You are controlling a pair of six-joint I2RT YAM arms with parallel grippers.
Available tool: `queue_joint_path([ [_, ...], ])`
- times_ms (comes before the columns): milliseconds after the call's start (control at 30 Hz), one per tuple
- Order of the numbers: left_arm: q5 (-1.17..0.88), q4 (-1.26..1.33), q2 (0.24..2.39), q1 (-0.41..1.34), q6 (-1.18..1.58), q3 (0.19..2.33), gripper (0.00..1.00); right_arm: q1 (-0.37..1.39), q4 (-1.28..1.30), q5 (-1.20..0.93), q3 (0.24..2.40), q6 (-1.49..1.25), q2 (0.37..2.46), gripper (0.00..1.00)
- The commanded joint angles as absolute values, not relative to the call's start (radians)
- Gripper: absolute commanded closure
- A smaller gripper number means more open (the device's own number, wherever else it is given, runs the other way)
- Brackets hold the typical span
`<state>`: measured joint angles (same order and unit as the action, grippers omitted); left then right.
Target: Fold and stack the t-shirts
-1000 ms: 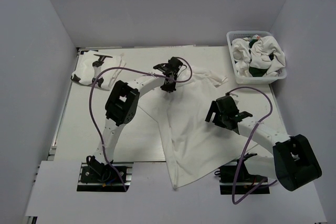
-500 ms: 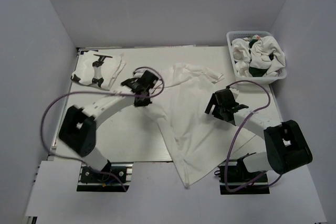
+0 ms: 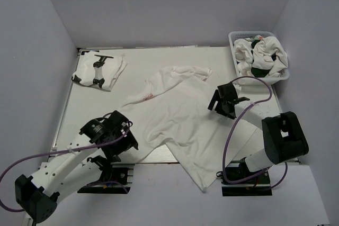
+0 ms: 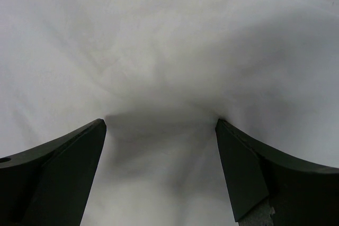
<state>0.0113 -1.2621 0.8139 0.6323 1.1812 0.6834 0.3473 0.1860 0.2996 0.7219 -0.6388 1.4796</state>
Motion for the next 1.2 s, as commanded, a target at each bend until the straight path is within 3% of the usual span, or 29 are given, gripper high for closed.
queue_joint_path([
  [0, -0.101, -1.267, 0.853, 0.641, 1.157, 0.707, 0.0, 0.334, 0.288, 0.301, 0.75, -0.624, 1.499, 0.1],
  [167, 0.011, -1.139, 0.995, 0.641, 0.936, 0.919, 0.0, 0.334, 0.293, 0.284, 0.765, -0.575, 1.456, 0.1],
  [300, 0.112, -0.837, 1.164, 0.641, 0.721, 1.035, 0.0, 0.331, 0.31, 0.287, 0.753, -0.554, 1.419, 0.1],
  [433, 0.158, -0.596, 1.533, 0.612, 0.542, 1.269, 0.0, 0.327, 0.33, 0.27, 0.723, -0.532, 1.384, 0.1],
  [467, 0.181, -0.595, 1.604, 0.612, 0.526, 1.27, 0.0, 0.327, 0.333, 0.272, 0.715, -0.531, 1.367, 0.1],
  [600, 0.25, -0.604, 1.93, 0.589, 0.439, 1.619, 0.0, 0.315, 0.331, 0.282, 0.68, -0.52, 1.342, 0.1],
  [767, 0.157, -0.637, 2.235, 0.508, 0.397, 1.952, 0.0, 0.29, 0.315, 0.279, 0.689, -0.514, 1.388, 0.1],
  [1033, 0.072, -0.54, 2.431, 0.422, 0.371, 2.036, 0.0, 0.275, 0.255, 0.242, 0.738, -0.463, 1.488, 0.1],
  [1167, 0.095, -0.526, 2.5, 0.368, 0.373, 2.063, 0.0, 0.281, 0.226, 0.193, 0.799, -0.422, 1.638, 0.1],
])
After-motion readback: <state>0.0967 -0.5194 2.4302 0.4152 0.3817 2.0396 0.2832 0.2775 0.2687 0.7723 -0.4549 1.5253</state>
